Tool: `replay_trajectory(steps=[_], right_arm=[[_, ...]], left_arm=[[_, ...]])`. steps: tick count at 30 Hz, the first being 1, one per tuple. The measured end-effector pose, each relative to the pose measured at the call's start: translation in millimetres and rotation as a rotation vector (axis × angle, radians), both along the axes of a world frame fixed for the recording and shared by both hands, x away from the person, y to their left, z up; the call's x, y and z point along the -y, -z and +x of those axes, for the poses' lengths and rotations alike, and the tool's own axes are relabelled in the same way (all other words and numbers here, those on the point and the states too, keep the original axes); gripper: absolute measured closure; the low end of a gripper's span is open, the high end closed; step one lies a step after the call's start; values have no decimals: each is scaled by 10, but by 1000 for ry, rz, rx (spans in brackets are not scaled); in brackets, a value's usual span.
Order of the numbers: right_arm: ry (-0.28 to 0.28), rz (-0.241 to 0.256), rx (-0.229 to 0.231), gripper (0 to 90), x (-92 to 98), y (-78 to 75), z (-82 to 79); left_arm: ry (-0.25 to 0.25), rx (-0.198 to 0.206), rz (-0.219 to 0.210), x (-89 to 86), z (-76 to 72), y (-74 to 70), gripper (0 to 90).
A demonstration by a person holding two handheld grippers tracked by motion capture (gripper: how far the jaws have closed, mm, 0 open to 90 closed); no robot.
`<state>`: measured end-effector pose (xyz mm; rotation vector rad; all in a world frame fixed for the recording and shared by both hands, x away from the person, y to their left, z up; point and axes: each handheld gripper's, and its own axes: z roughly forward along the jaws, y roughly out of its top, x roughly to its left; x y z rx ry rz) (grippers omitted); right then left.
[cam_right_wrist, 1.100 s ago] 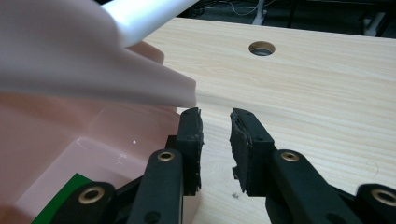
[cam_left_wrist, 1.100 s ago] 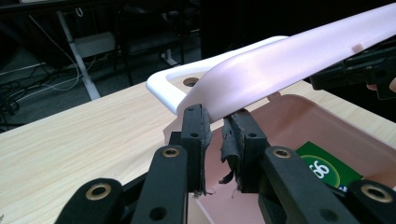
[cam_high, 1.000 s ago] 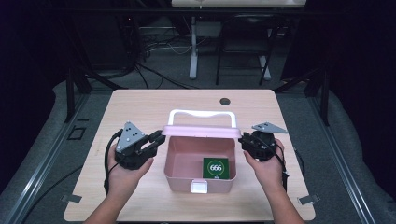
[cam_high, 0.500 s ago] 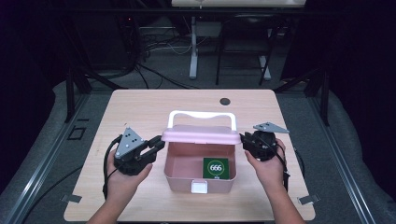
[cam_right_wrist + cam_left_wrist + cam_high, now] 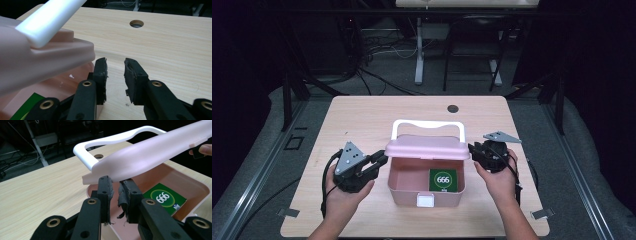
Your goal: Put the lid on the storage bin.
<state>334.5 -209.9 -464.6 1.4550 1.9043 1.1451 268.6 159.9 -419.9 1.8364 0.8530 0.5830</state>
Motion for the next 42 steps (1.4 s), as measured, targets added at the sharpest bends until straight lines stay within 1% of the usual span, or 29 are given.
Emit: replay_trajectory(steps=[3,4,8,12,15,16,19,20,21,22,28,29,42], right_arm=[[3,6,9,706,1,5,5],[-4,5,-4,698,8,-1,4],[-6,6,-8,690,5,3,7],[-7,5,-9,688,6,3,8],[-7,4,-7,687,15,0,8],[-1,8,7,685,14,7,14],[1,8,8,684,17,7,14],[-7,-2,-19,683,27,-11,3],[0,8,8,681,15,7,13],[-7,-2,-18,680,25,-12,0],[-5,-2,-15,679,27,-13,-2],[-3,5,-3,678,24,-7,2],[-3,7,2,676,29,-8,2]], left_arm=[[0,-1,-2,-3,-13,18,782],[3,-6,0,-7,-25,29,782],[4,-7,-6,-8,-41,51,782],[6,-10,-1,-16,-57,75,782],[8,-14,-1,-20,-73,93,783],[10,-18,0,-22,-83,104,783],[11,-17,1,-23,-91,117,782],[11,-21,-1,-24,-97,122,782],[12,-24,1,-27,-101,127,782],[13,-24,-2,-28,-106,134,782],[22,-32,-2,-49,-139,147,783],[23,-34,-4,-49,-146,150,783],[34,-45,3,-67,-202,198,786]])
